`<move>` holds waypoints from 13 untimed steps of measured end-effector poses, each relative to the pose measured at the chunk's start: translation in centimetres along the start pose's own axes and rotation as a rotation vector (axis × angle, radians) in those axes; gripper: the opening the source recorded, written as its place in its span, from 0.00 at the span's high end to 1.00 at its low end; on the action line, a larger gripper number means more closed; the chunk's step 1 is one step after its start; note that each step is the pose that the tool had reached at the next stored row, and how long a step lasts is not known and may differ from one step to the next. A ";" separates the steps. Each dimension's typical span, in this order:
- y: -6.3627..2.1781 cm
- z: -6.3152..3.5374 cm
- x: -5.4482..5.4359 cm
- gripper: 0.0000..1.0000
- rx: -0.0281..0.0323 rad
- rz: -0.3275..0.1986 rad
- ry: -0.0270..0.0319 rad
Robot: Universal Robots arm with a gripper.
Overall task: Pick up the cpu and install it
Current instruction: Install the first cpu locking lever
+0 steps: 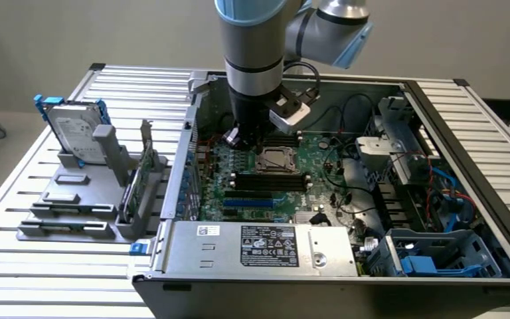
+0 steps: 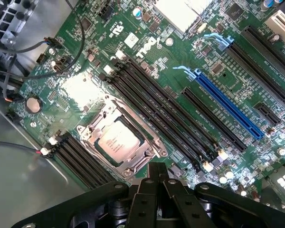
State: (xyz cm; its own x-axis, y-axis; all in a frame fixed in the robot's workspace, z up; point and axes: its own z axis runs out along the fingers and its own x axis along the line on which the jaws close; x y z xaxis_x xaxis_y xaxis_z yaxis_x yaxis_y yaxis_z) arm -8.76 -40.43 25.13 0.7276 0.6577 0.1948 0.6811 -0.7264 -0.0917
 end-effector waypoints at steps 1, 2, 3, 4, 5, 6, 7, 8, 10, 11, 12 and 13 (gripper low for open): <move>0.05 -0.01 0.0 0.89 -0.0006 0.003 0.0003; 0.10 -0.01 0.0 0.89 -0.0012 0.006 0.0006; 0.16 -0.03 -0.1 0.89 -0.0018 0.008 0.0007; 0.22 -0.04 -0.1 0.89 -0.0024 0.011 0.0010; 0.27 -0.05 -0.1 0.89 -0.0031 0.014 0.0013; 0.33 -0.06 -0.2 0.89 -0.0038 0.017 0.0015; 0.39 -0.08 -0.2 0.89 -0.0045 0.020 0.0016; 0.45 -0.09 -0.3 0.89 -0.0052 0.023 0.0017; 0.58 -0.12 -0.3 0.89 -0.0066 0.029 0.0020; 0.63 -0.13 -0.4 0.89 -0.0075 0.032 0.0021; 0.67 -0.11 -0.4 0.89 -0.0084 0.036 0.0023; 0.71 -0.05 -0.5 0.89 -0.0090 0.039 0.0028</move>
State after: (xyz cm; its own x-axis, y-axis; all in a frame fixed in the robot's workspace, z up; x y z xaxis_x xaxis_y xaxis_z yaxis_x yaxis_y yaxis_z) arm -8.63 -41.26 25.02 0.7534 0.6283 0.1939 0.6515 -0.7533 -0.0905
